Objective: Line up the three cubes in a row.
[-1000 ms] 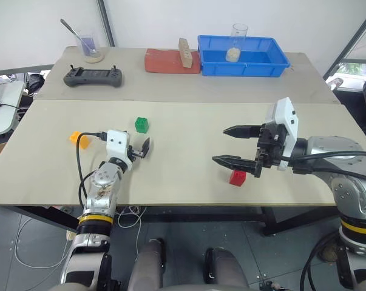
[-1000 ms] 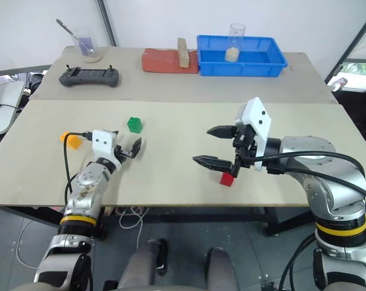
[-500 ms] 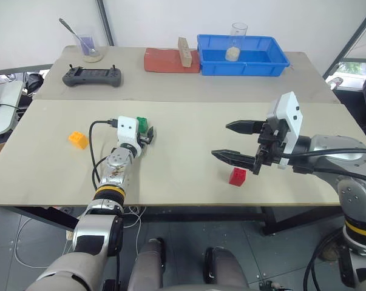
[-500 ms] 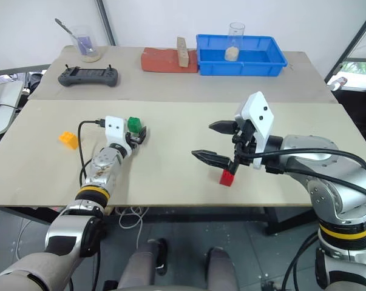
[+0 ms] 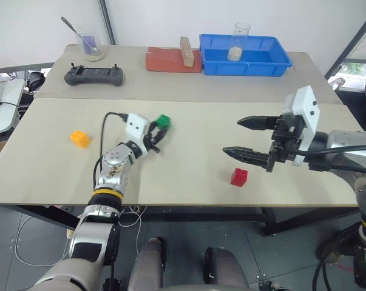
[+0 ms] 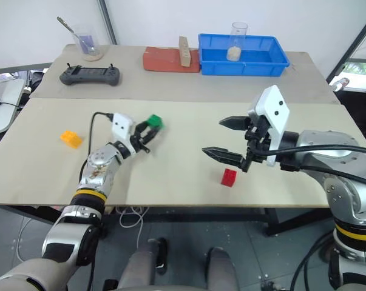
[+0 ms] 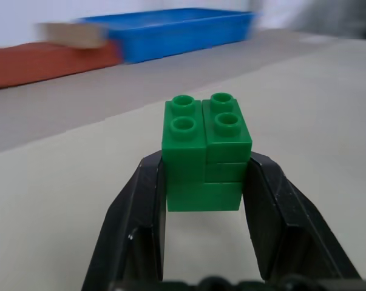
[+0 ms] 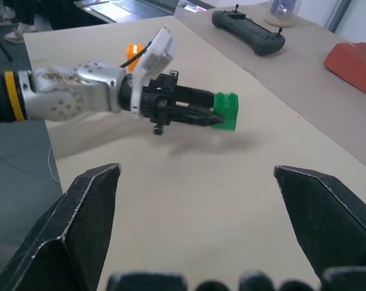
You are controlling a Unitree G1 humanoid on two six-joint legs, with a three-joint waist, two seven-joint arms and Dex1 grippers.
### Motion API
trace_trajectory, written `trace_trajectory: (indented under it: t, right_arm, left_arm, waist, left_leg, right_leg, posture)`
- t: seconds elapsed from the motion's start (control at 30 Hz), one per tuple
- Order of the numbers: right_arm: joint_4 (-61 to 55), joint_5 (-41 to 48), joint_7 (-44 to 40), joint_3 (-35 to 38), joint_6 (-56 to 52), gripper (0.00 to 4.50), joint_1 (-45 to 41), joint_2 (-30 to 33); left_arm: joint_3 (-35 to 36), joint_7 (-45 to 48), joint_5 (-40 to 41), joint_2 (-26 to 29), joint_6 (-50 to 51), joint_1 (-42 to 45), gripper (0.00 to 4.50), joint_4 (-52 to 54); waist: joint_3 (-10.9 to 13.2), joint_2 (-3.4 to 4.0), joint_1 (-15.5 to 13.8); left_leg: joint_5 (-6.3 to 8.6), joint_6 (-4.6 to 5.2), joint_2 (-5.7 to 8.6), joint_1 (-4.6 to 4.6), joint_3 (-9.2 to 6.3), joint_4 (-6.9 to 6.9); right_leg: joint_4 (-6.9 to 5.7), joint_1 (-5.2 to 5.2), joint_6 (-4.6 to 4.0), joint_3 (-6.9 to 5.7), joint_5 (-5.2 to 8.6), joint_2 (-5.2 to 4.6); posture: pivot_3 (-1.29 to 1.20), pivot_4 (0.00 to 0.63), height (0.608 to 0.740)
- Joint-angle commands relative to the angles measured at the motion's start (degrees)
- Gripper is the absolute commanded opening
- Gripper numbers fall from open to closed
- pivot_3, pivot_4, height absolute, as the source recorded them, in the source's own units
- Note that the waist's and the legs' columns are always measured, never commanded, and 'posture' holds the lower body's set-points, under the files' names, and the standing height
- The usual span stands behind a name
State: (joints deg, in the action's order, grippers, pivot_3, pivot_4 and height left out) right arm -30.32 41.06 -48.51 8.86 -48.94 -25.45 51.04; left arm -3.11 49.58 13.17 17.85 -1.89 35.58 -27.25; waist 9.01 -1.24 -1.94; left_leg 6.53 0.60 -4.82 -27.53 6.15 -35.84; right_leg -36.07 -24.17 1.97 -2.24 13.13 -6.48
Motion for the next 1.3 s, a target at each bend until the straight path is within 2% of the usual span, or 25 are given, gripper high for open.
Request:
trace_trajectory:
  t: [0.03, 0.13, 0.27, 0.57, 0.77, 1.03, 1.3]
  right_arm:
    - [-1.5, 0.3, -3.9, 3.5, 2.5, 4.5, 2.9, 3.4]
    - [-2.7, 2.6, -4.8, 5.1, 1.6, 4.5, 4.5, 4.7]
    - [-4.5, 4.2, -5.1, 6.3, 0.9, 4.5, 6.7, 5.7]
    - [-4.3, 5.8, -7.1, 8.0, 1.5, 4.5, 9.6, 9.0]
    - [-3.9, 5.6, -7.0, 7.8, 1.8, 4.5, 9.4, 9.5]
    - [-4.2, 6.0, -5.9, 8.3, 1.4, 4.5, 9.7, 9.5]
    - [-4.0, 5.7, -5.9, 7.9, 1.7, 4.5, 9.8, 9.4]
  left_arm:
    - [-5.4, 14.0, 4.0, 4.9, 6.7, -3.0, 1.28, 13.1]
    - [-8.5, 19.0, 4.0, 7.2, 8.4, -5.1, 1.28, 17.3]
    - [-10.6, 22.1, 2.9, 7.5, 7.6, -6.7, 1.28, 17.8]
    - [-14.7, 22.2, -1.7, 0.7, 1.2, -3.3, 1.28, 7.7]
    - [-14.9, 20.5, -4.8, -3.8, -3.7, 0.7, 1.28, -1.1]
    - [-13.6, 19.9, -6.8, -4.5, -9.2, 4.6, 1.28, -10.3]
    - [-13.3, 20.8, -7.4, -4.8, -11.8, 5.9, 1.28, -13.8]
  waist:
    - [0.0, 0.0, 0.4]
    - [0.0, 0.0, 0.8]
    - [0.0, 0.0, 1.1]
    - [0.0, -0.01, 0.8]
    - [0.0, -0.03, 0.9]
    - [0.0, -0.03, 1.1]
    - [0.0, -0.04, 1.1]
  left_leg:
    - [0.0, 0.0, 0.0, 0.0, 0.0, 0.01]
    - [-0.01, 0.01, -0.01, 0.09, -0.01, 0.0]
    - [0.0, 0.0, -0.01, 0.14, -0.02, -0.04]
    - [0.0, 0.01, 0.01, 0.12, -0.03, -0.05]
    - [-0.05, 0.09, 0.02, 0.12, -0.03, -0.06]
    - [-0.09, 0.16, 0.02, 0.12, -0.03, -0.05]
    - [-0.09, 0.16, 0.02, 0.12, -0.03, -0.06]
  right_leg:
    - [-0.01, -0.02, -0.02, 0.0, 0.01, 0.0]
    - [-0.07, 0.01, -0.13, 0.0, 0.08, 0.0]
    - [-0.04, 0.07, -0.23, 0.01, 0.16, 0.0]
    - [0.01, 0.06, -0.17, 0.02, 0.19, -0.02]
    - [0.0, 0.07, -0.15, 0.04, 0.19, -0.01]
    - [0.0, 0.06, -0.14, 0.04, 0.19, 0.0]
    - [0.0, 0.07, -0.14, 0.04, 0.19, 0.0]
  posture:
    - [0.0, 0.15, 0.74]
    - [0.0, 0.15, 0.74]
    - [0.0, 0.15, 0.74]
    - [0.0, 0.15, 0.74]
    - [0.0, 0.15, 0.74]
    - [0.0, 0.15, 0.74]
    - [0.0, 0.15, 0.74]
